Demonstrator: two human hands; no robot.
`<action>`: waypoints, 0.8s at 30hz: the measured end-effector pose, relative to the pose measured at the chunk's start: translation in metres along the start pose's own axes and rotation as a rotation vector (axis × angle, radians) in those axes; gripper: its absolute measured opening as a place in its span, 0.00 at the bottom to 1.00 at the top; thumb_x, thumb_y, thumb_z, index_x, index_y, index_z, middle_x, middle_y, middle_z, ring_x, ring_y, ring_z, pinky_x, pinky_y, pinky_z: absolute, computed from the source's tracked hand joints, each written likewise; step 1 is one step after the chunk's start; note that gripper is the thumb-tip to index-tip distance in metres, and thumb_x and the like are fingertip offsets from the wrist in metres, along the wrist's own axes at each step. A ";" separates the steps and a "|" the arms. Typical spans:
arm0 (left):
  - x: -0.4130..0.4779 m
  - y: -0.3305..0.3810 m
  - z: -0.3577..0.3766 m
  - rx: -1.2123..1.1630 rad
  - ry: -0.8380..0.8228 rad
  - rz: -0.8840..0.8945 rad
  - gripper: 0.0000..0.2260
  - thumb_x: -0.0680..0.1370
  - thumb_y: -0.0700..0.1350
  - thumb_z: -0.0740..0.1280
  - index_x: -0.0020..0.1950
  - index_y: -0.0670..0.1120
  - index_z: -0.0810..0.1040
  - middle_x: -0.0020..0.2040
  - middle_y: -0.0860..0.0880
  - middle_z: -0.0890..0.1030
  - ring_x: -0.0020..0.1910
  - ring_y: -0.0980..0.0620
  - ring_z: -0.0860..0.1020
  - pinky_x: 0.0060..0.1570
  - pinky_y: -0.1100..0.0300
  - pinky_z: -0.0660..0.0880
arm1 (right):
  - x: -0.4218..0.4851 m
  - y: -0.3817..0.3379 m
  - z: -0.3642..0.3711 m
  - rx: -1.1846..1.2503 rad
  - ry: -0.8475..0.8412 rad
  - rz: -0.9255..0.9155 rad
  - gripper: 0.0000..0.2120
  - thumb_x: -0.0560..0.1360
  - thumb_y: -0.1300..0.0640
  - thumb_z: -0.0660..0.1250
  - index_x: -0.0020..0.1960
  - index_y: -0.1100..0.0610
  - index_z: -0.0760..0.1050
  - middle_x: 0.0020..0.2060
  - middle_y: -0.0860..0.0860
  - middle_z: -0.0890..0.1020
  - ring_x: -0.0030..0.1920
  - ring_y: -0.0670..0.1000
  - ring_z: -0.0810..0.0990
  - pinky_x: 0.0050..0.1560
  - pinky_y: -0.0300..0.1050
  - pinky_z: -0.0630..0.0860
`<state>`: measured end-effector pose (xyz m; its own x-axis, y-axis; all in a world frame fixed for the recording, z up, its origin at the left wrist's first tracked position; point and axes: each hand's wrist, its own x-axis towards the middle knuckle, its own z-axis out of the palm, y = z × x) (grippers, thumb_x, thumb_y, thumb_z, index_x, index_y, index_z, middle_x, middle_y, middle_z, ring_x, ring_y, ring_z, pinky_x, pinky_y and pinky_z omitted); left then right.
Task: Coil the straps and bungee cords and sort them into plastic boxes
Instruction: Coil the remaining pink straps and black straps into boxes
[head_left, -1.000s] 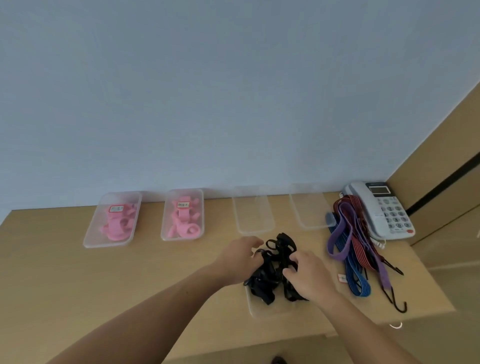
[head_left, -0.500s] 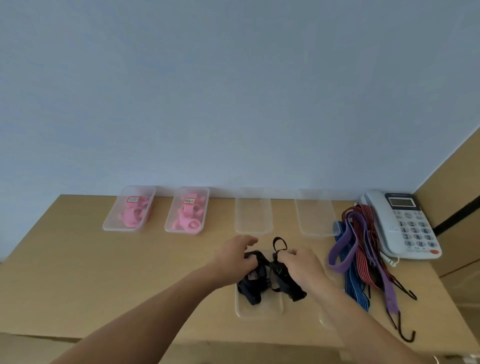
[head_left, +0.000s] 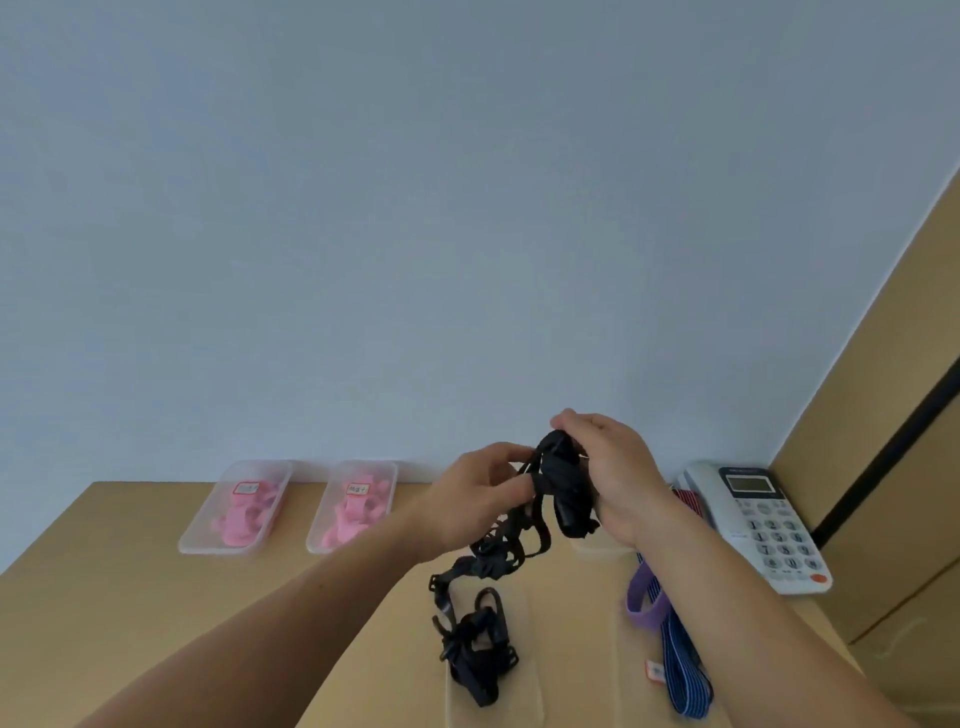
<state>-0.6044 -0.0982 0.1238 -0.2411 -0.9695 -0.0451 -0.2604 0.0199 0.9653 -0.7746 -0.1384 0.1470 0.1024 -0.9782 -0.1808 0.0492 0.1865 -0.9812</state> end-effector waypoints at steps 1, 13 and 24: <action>0.001 0.006 -0.003 -0.035 0.041 0.011 0.14 0.77 0.50 0.67 0.62 0.50 0.78 0.40 0.48 0.82 0.40 0.50 0.80 0.46 0.53 0.77 | -0.002 -0.006 0.000 -0.005 -0.037 -0.015 0.22 0.72 0.46 0.68 0.53 0.65 0.76 0.41 0.55 0.80 0.43 0.55 0.79 0.47 0.55 0.77; 0.006 0.069 -0.038 -0.316 0.244 0.131 0.10 0.77 0.45 0.63 0.58 0.47 0.77 0.37 0.46 0.81 0.27 0.47 0.75 0.31 0.55 0.74 | -0.018 -0.037 0.019 0.188 -0.386 -0.185 0.13 0.72 0.50 0.67 0.52 0.55 0.84 0.43 0.53 0.81 0.42 0.50 0.78 0.42 0.47 0.75; 0.002 0.078 -0.040 -0.399 0.319 0.155 0.12 0.70 0.41 0.61 0.49 0.46 0.81 0.32 0.46 0.74 0.25 0.50 0.68 0.26 0.58 0.69 | -0.018 -0.066 0.019 0.177 -0.258 -0.196 0.19 0.65 0.60 0.69 0.55 0.62 0.76 0.41 0.57 0.83 0.35 0.53 0.78 0.30 0.42 0.68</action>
<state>-0.5880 -0.1082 0.2097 0.0642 -0.9900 0.1259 0.1461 0.1342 0.9801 -0.7605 -0.1309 0.2166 0.3203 -0.9458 0.0545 0.2620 0.0331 -0.9645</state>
